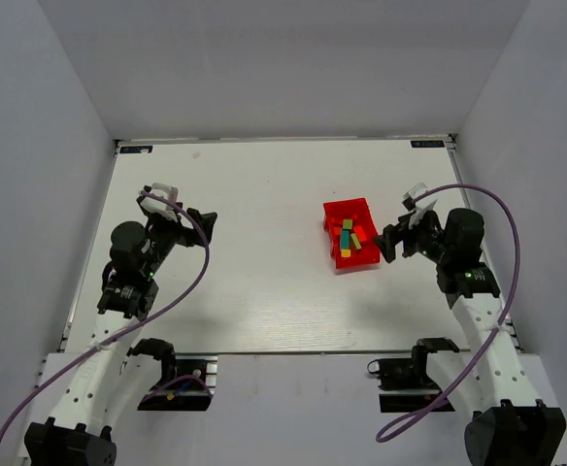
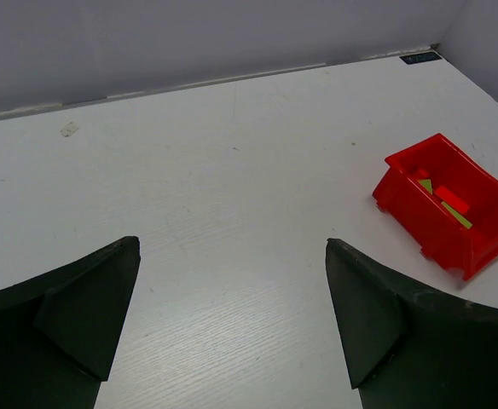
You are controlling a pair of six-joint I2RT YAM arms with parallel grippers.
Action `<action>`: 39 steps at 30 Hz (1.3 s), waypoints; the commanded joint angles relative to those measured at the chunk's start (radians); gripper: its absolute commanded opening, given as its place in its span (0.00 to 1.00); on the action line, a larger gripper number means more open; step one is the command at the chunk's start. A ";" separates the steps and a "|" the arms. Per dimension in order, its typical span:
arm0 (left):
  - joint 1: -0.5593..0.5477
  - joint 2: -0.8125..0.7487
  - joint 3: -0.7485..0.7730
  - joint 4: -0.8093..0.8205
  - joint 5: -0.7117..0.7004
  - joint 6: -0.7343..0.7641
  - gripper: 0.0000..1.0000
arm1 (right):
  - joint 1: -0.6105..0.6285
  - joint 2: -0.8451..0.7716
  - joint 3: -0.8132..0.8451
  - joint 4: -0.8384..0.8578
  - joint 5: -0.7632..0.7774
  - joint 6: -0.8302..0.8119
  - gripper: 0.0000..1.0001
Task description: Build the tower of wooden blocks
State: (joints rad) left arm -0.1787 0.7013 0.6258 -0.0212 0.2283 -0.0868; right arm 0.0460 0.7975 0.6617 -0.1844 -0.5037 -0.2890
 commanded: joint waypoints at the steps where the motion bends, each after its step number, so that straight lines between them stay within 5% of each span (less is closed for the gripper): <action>1: 0.004 -0.013 0.026 0.009 0.023 -0.001 1.00 | 0.000 0.008 0.026 -0.021 -0.041 -0.029 0.90; 13: 0.004 0.016 0.026 0.000 0.023 -0.001 1.00 | 0.002 -0.032 -0.007 -0.069 -0.069 -0.222 0.89; 14: 0.004 0.017 0.026 0.000 0.023 -0.001 1.00 | 0.005 -0.009 -0.002 -0.053 -0.061 -0.198 0.75; 15: 0.004 0.029 0.026 0.000 0.023 -0.001 1.00 | 0.005 0.002 -0.001 -0.047 -0.058 -0.184 0.75; 17: 0.004 0.041 0.026 0.000 0.023 -0.001 1.00 | 0.011 0.038 0.021 -0.010 -0.009 -0.124 0.32; 19: 0.004 0.067 0.026 0.000 0.023 -0.011 1.00 | 0.021 0.104 0.079 -0.001 0.025 -0.086 0.13; 21: 0.004 0.093 0.035 0.000 0.037 -0.011 0.85 | 0.031 0.192 0.180 -0.018 0.056 -0.058 0.20; 22: 0.004 0.118 0.049 -0.022 0.037 -0.011 0.80 | 0.040 0.274 0.202 -0.030 0.068 -0.050 0.42; 23: 0.004 0.127 0.061 -0.031 0.037 -0.011 0.54 | 0.043 0.305 0.223 -0.033 0.092 -0.049 0.49; 24: 0.004 0.136 0.061 -0.042 0.005 -0.011 0.40 | 0.045 0.330 0.266 -0.041 0.103 -0.039 0.58; 26: 0.004 0.164 0.071 -0.074 -0.029 -0.021 0.26 | 0.066 0.416 0.291 -0.043 0.163 -0.038 0.72; 28: 0.004 0.185 0.080 -0.088 -0.063 -0.021 0.44 | 0.083 0.460 0.300 -0.046 0.198 -0.036 0.74; 30: 0.004 0.233 0.104 -0.127 -0.075 -0.030 0.81 | 0.107 0.496 0.297 -0.032 0.269 -0.036 0.80; 33: -0.005 0.297 0.144 -0.180 -0.075 -0.030 0.96 | 0.133 0.537 0.317 -0.017 0.353 -0.033 0.80; 39: -0.005 0.319 0.167 -0.204 -0.063 -0.041 0.99 | 0.183 0.686 0.369 -0.033 0.460 -0.036 0.74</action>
State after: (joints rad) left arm -0.1795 1.0336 0.7540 -0.2001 0.1661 -0.1181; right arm 0.2066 1.4372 0.9745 -0.2325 -0.1505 -0.3363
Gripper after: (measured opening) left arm 0.992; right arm 0.754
